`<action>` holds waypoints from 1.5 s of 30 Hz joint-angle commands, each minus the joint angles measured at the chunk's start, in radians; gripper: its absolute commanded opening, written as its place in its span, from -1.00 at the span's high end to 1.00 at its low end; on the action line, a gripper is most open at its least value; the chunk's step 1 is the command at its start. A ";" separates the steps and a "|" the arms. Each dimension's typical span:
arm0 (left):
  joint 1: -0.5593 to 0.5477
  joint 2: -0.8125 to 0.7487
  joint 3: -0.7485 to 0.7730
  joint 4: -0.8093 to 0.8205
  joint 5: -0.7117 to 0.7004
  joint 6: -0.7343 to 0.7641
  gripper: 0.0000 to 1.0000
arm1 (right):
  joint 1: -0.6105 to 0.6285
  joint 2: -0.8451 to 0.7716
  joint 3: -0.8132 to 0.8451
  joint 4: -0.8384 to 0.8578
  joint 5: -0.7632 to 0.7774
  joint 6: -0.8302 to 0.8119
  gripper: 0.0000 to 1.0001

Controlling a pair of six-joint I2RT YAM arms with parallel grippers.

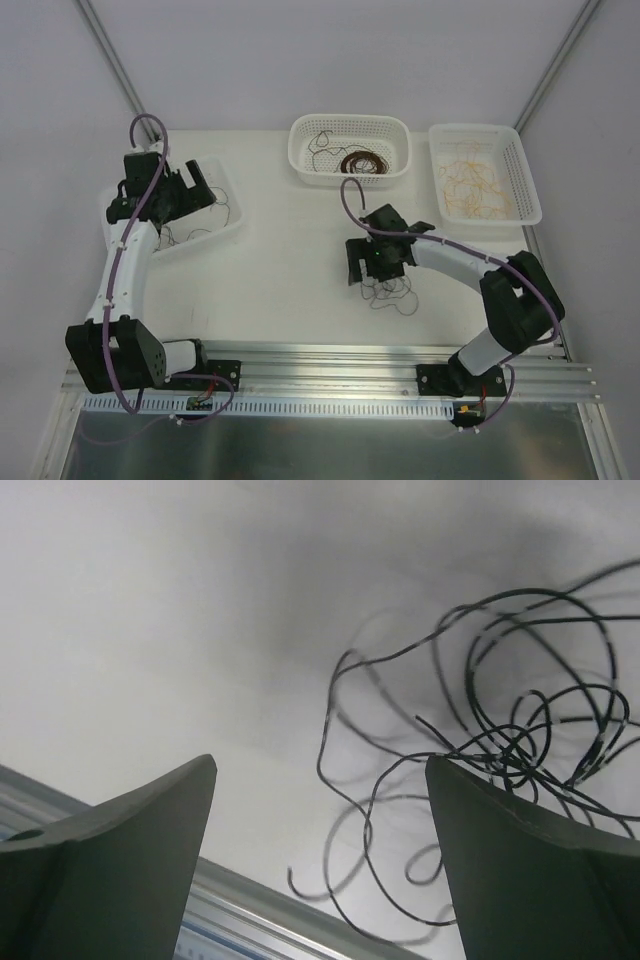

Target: Untangle the cables

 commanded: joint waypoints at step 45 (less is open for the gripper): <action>-0.837 0.652 0.118 0.153 0.014 -0.204 -0.16 | 0.026 0.054 0.054 0.256 -0.007 -0.101 0.56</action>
